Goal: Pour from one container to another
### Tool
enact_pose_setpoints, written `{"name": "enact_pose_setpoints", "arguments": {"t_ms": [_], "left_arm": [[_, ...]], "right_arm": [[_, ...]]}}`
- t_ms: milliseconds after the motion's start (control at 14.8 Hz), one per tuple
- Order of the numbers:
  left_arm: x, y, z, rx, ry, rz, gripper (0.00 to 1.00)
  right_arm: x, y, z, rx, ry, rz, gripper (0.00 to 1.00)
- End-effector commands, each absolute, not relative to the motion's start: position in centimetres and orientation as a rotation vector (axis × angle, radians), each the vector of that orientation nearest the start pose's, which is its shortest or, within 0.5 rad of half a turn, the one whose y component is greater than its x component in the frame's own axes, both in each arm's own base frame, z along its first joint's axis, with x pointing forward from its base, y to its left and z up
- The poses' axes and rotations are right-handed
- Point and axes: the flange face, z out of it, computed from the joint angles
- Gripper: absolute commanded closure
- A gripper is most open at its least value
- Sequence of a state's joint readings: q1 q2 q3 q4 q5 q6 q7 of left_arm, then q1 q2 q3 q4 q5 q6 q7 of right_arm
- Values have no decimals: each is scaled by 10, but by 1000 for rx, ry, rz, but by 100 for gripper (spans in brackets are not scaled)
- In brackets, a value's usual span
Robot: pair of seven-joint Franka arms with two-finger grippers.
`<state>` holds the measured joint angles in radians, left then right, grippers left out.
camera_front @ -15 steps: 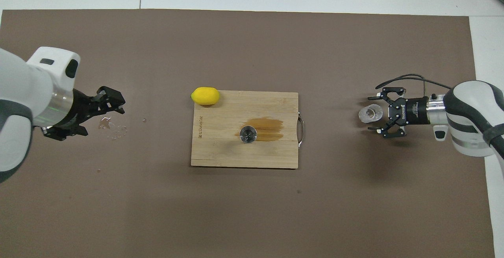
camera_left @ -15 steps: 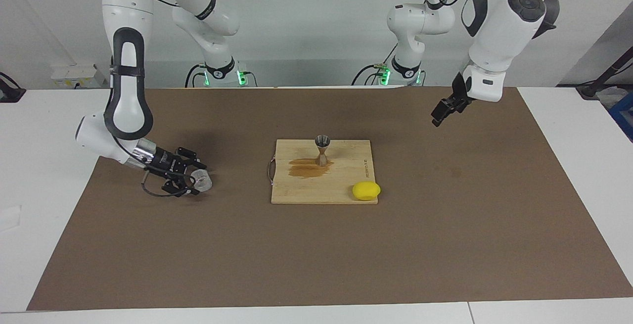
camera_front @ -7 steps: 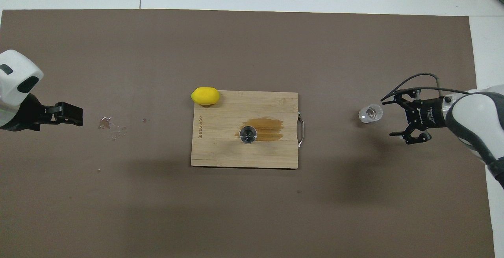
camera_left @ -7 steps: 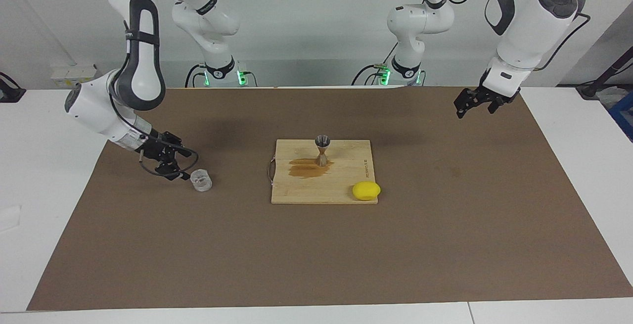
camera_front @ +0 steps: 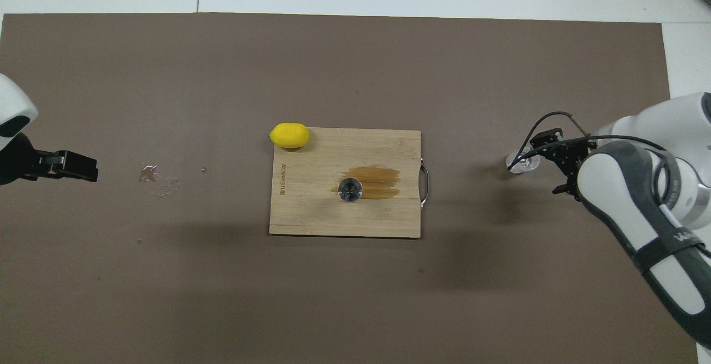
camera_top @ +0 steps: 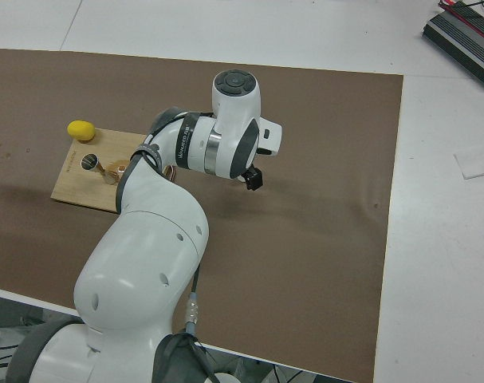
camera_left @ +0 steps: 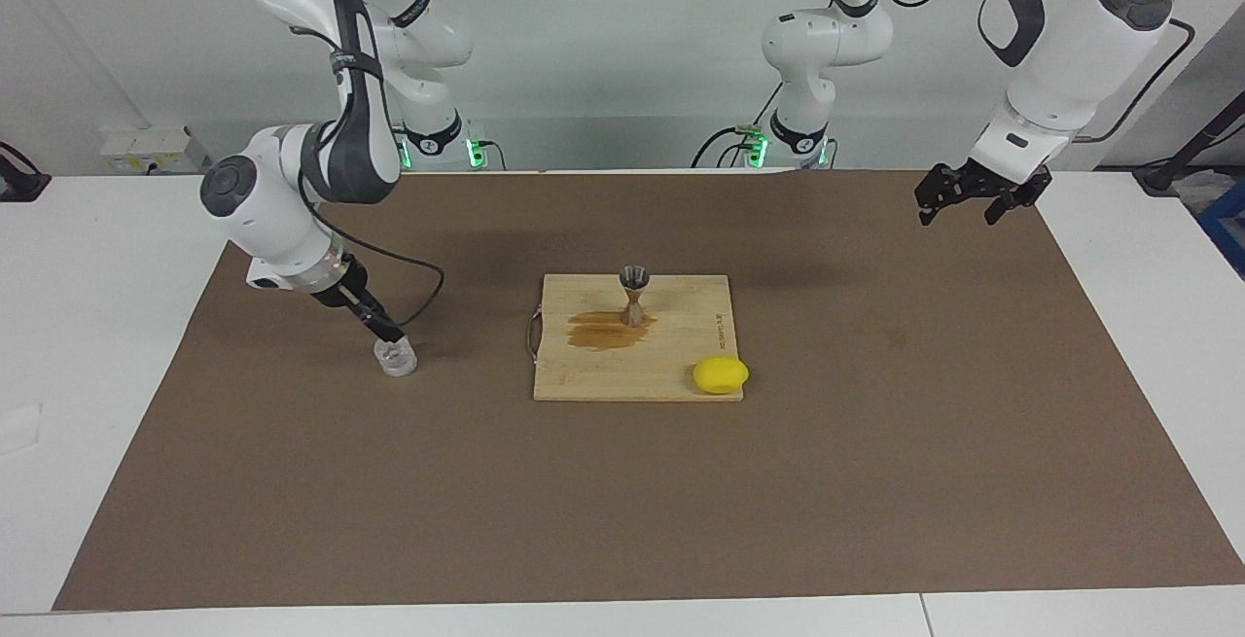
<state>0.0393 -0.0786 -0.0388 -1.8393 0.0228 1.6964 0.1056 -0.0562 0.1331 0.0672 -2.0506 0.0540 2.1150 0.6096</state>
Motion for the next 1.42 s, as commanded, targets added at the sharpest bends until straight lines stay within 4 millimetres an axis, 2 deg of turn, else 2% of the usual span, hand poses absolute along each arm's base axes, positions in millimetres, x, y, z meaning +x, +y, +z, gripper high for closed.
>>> {"name": "enact_pose_setpoints", "arguments": {"t_ms": [0,135,270,473,608,946,1149,1284,1352], "left_arm": [[553,2,555,-3096,200,130,0],[555,-1,546,-3095,211,146,0],[557,-9,544,-3093,234,150,0],[556,-12,541,-3091,240,162,0],[556,-12,541,-3092,239,162,0],[556,-11,541,-3093,235,153,0],[554,-11,542,-3092,234,169,0],[554,-10,542,-3092,232,174,0],[554,-10,542,-3092,232,174,0]], "right_arm": [[565,5,401,-3042,757,22,0],[568,5,426,-3104,659,-32,0],[575,3,456,-3134,641,-35,0],[579,3,510,-3142,638,-17,0],[580,3,536,-3150,602,-20,0],[577,0,575,-3149,601,-15,0],[559,3,596,-3155,579,-22,0],[542,5,610,-3171,473,18,0],[539,6,613,-3175,437,19,0]]}}
